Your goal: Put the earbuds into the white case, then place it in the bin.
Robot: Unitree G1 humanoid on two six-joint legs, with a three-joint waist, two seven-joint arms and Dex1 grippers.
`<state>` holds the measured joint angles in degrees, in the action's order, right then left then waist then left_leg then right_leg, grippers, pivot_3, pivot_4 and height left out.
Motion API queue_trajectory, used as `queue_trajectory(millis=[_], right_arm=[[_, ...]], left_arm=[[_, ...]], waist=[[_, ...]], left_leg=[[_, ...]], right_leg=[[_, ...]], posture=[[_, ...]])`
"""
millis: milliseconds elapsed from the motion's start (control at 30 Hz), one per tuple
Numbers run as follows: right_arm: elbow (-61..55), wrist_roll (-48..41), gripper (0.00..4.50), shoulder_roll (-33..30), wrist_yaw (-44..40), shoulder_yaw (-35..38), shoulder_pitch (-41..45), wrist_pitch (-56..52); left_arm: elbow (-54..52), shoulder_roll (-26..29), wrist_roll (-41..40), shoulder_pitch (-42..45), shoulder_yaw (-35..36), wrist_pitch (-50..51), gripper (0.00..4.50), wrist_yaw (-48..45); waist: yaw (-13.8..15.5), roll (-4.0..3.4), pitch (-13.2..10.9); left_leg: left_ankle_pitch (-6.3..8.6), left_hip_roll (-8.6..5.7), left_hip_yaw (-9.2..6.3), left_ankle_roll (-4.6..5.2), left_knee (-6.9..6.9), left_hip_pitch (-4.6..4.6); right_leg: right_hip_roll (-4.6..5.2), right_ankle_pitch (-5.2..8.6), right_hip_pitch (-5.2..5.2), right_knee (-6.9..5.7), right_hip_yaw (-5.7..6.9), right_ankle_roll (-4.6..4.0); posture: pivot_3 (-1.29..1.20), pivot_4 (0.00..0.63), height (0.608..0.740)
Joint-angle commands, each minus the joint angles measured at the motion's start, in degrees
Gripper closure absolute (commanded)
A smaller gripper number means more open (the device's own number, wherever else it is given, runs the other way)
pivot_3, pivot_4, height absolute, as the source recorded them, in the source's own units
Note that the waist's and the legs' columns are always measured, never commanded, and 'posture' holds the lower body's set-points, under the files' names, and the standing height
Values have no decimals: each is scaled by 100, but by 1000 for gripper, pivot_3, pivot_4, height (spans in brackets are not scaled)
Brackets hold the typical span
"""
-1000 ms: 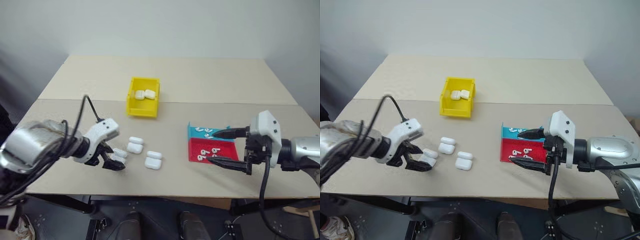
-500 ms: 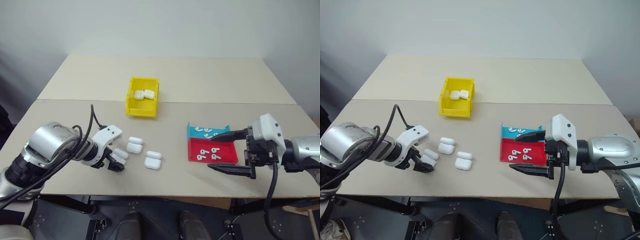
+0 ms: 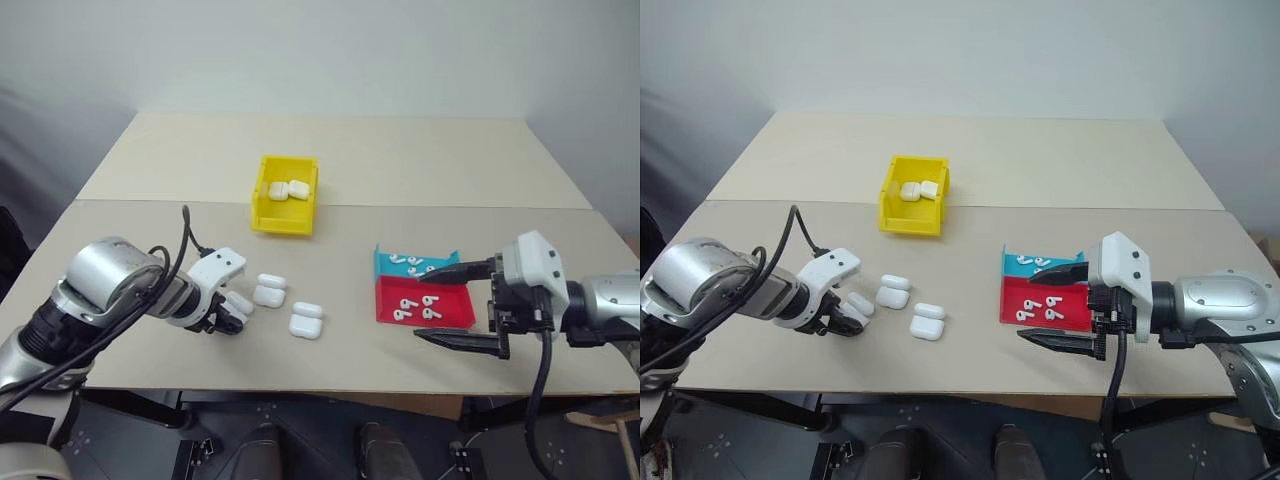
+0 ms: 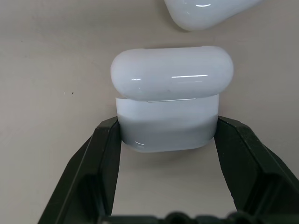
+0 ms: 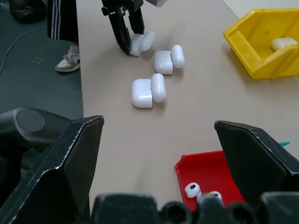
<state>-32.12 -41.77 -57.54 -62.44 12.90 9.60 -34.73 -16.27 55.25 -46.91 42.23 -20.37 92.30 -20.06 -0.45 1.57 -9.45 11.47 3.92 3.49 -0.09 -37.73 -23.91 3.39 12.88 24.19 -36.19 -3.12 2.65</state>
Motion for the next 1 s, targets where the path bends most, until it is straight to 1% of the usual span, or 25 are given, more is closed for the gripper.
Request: queue_trajectory(millis=[33,67,133,167,233,267,300,333,367,400,467,533,567,633,667,700,767,867,900,933,967,1000], right_arm=[[-106,12,0,44,57,149,61,182],[-94,22,0,48,54,161,45,203],[-69,29,0,60,67,181,38,232],[-45,25,0,65,72,202,32,243],[24,35,0,69,63,212,46,273],[77,66,0,86,59,209,57,313],[153,116,0,129,108,160,113,336],[238,199,0,177,172,71,187,370],[321,299,0,208,218,-19,254,407],[394,402,0,215,235,-93,304,433],[574,1011,0,-13,290,-481,422,479],[743,1472,0,-223,246,-774,502,576],[805,1637,0,-391,193,-948,617,483],[898,1808,0,-641,76,-1262,907,207],[922,1847,0,-707,32,-1376,1029,95],[937,1888,0,-741,-6,-1469,1130,41],[1020,1945,0,-858,-267,-1786,1457,-210],[1214,2313,560,-851,-536,-2516,2026,-587],[1282,2402,861,-835,-588,-2674,2150,-677],[1400,2584,1261,-793,-618,-2918,2315,-775],[1496,2724,1494,-735,-625,-3101,2445,-851],[1560,2835,1824,-705,-661,-3250,2552,-911]], left_arm=[[-402,300,101,-87,500,-129,1760,-316],[-503,456,71,-167,622,-237,1760,-483],[-863,1098,176,-780,1167,-1222,1760,-1161],[-977,1307,232,-1092,1468,-1665,1760,-1445],[-984,1534,198,-1603,2129,-2268,1760,-1980],[-1000,1519,233,-1873,2496,-2639,1760,-2200],[-1034,1231,438,-2250,2982,-3465,1760,-2366],[-1005,890,497,-2462,3334,-4109,1760,-2529],[-976,641,464,-2548,3513,-4501,1760,-2706],[-955,453,378,-2547,3577,-4658,1760,-2838],[-982,-50,-65,-2361,3562,-4736,1760,-2999],[-1065,-461,-99,-2266,3403,-4998,1760,-3069],[-1062,-780,18,-2251,3233,-5412,1760,-3240],[-982,-1399,153,-2187,2977,-6115,1760,-3543],[-927,-1620,196,-2160,2909,-6351,1760,-3652],[-884,-1785,263,-2139,2864,-6529,1760,-3698],[-734,-1977,229,-1910,2589,-6558,1760,-3978],[-400,-2344,190,-1606,2216,-6884,1760,-4599],[-337,-2419,206,-1558,2144,-6952,1760,-4709],[-261,-2485,327,-1557,2018,-7123,1760,-4895],[-187,-2539,477,-1574,1886,-7321,1760,-5069],[-128,-2595,587,-1587,1772,-7477,1760,-5203]], waist=[[-7,3,-2],[-23,4,-3],[-80,5,-3],[-83,5,-3],[-57,5,-3],[-35,4,-3],[-17,4,-3],[10,-3,1],[42,-4,2],[78,5,0],[111,6,1],[122,8,2],[116,4,3],[111,0,6],[107,0,6],[91,1,5],[62,1,5],[53,-1,6],[33,-2,7],[30,-1,7],[15,-1,7],[-6,-1,7]], left_leg=[[0,0,0,0,0,-1],[0,0,0,0,0,-2],[0,1,1,0,0,-6],[0,4,8,0,8,-9],[0,3,8,0,11,-5],[0,3,8,-1,13,-6],[0,3,9,-1,12,-5],[0,3,8,-1,10,-5],[0,2,11,-1,11,-2],[1,1,15,-2,6,1],[1,3,14,-2,0,-2],[1,3,17,-2,-3,-4],[0,2,16,-2,-3,-6],[0,0,25,-1,-3,-14],[0,0,26,-1,-3,-16],[0,0,24,-1,-3,-20],[0,2,19,0,-3,-19],[0,2,7,1,-4,-14],[-1,2,8,1,-6,-11],[0,2,10,1,-9,-9],[0,2,10,1,-9,-12],[0,2,11,1,-9,-11]], right_leg=[[0,0,1,0,0,-1],[0,0,3,-1,0,-1],[-1,0,8,0,-1,-3],[-2,-5,18,2,-7,-12],[0,-18,17,1,-6,-39],[1,-11,18,2,-4,-54],[4,6,17,5,-2,-70],[5,9,12,6,2,-69],[12,10,8,13,2,-68],[15,9,3,12,3,-68],[14,9,2,14,7,-68],[15,9,0,13,6,-68],[14,9,1,13,6,-67],[14,3,8,11,-4,-73],[11,-4,11,12,-6,-81],[9,-5,13,12,-5,-81],[2,-26,14,11,-6,-48],[-2,-25,10,5,-2,-43],[-2,-13,7,6,-2,-26],[0,-4,4,7,-4,-35],[0,-1,5,8,-4,-39],[0,-3,5,9,-6,-39]], posture=[[0,150,740],[0,150,740],[0,150,740],[0,150,740],[0,150,740],[0,150,740],[0,150,740],[0,150,740],[0,150,740],[0,150,740],[0,150,740],[0,150,740],[0,150,740],[0,150,740],[0,150,740],[0,150,740],[0,150,740],[0,150,740],[0,150,740],[0,150,740],[0,150,740],[0,150,740]])
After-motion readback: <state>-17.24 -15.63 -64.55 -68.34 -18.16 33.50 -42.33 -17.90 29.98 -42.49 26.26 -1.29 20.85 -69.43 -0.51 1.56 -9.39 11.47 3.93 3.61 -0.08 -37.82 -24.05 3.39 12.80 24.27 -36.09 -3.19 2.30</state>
